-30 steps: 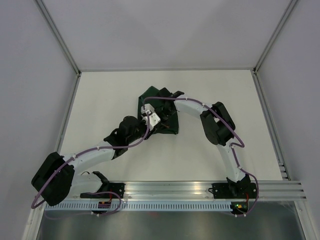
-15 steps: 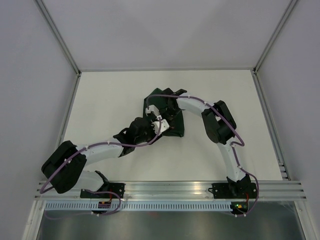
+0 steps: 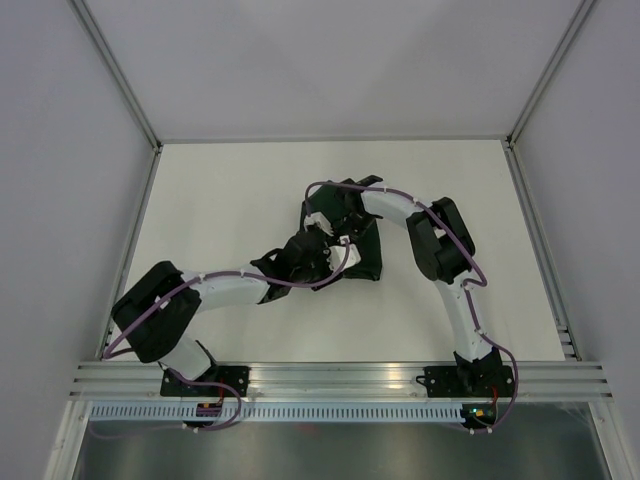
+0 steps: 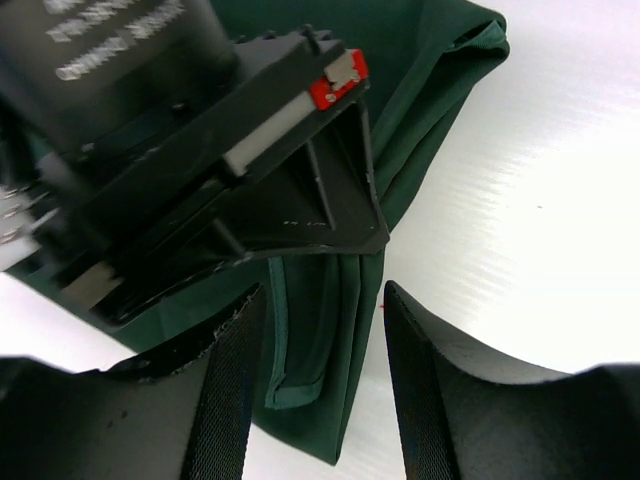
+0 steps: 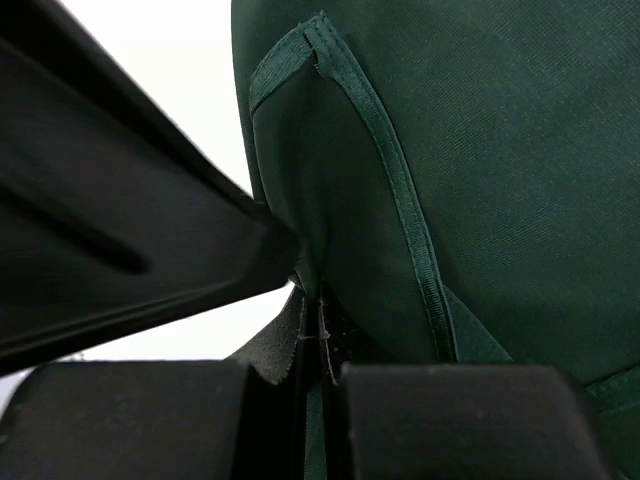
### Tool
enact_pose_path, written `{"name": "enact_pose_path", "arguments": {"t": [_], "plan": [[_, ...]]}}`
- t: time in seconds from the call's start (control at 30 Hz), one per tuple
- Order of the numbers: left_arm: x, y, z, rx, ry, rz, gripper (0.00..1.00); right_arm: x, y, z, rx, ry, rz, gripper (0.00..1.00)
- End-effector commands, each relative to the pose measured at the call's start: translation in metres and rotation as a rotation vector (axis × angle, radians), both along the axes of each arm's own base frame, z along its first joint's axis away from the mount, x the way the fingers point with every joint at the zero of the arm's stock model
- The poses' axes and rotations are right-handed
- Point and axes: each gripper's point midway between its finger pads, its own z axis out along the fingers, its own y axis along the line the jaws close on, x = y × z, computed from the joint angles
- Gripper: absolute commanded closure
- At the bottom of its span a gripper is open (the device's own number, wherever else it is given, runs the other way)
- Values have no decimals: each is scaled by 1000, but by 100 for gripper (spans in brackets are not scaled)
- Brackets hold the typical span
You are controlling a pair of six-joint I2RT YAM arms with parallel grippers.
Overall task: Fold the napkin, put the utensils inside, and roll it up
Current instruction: Roll the napkin at the center of the board.
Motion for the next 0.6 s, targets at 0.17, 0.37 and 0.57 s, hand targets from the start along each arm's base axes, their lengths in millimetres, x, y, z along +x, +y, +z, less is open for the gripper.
{"name": "enact_pose_path", "arguments": {"t": [0.17,0.37,0.57], "plan": [[-10,-23,-13,69,12,-126,41,-9,-36,-45,-136,48,61,96],[-10,-27,-19,95,11,-138,39,-10,-38,-46,-140,64,58,97],[-2,-30,-25,123,-18,-133,37,-9,-38,-46,-142,72,59,97]]}}
